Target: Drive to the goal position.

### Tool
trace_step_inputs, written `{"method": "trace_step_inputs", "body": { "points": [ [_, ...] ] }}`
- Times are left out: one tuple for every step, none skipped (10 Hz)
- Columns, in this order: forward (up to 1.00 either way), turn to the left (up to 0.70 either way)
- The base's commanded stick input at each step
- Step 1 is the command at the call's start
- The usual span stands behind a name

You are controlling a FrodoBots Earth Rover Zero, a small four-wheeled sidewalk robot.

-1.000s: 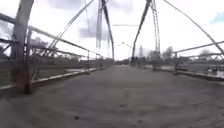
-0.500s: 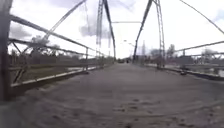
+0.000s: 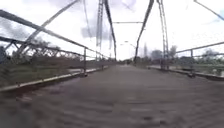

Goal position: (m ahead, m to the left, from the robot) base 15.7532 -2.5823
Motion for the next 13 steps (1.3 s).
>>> {"method": "trace_step_inputs", "body": {
  "points": [
    [1.00,0.00],
    [1.00,0.00],
    [1.00,0.00],
    [1.00,0.00],
    [1.00,0.00],
    [1.00,0.00],
    [1.00,0.00],
    [1.00,0.00],
    [1.00,0.00],
    [1.00,0.00],
    [1.00,0.00],
    [1.00,0.00],
    [1.00,0.00]
  ]
}}
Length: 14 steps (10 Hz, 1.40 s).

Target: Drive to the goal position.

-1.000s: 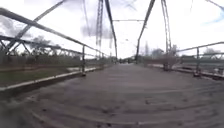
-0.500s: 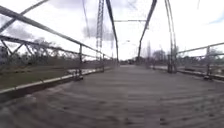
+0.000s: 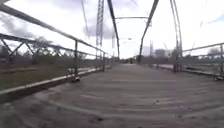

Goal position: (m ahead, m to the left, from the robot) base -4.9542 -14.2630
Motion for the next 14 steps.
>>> {"method": "trace_step_inputs", "body": {
  "points": [
    [1.00,0.00],
    [1.00,0.00],
    [1.00,0.00],
    [1.00,0.00],
    [1.00,0.00],
    [1.00,0.00],
    [1.00,0.00],
    [1.00,0.00],
    [1.00,0.00],
    [1.00,0.00],
    [1.00,0.00],
    [1.00,0.00],
    [1.00,0.00],
    [1.00,0.00]
  ]
}}
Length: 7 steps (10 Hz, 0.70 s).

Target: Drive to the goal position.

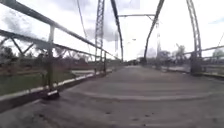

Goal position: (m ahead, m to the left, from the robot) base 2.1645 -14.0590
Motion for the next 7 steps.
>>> {"method": "trace_step_inputs", "body": {
  "points": [
    [1.00,0.00],
    [1.00,0.00],
    [1.00,0.00],
    [1.00,0.00],
    [1.00,0.00],
    [1.00,0.00],
    [1.00,0.00]
  ]
}}
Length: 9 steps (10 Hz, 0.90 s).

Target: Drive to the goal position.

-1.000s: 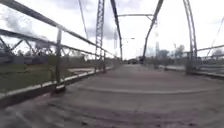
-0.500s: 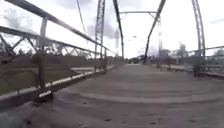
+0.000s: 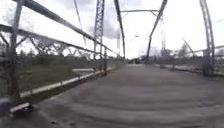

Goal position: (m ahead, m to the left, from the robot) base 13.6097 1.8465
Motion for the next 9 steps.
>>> {"method": "trace_step_inputs", "body": {
  "points": [
    [1.00,0.00],
    [1.00,0.00],
    [1.00,0.00],
    [1.00,0.00],
    [1.00,0.00],
    [1.00,-0.17],
    [1.00,-0.40],
    [1.00,-0.40],
    [1.00,-0.40]
  ]
}}
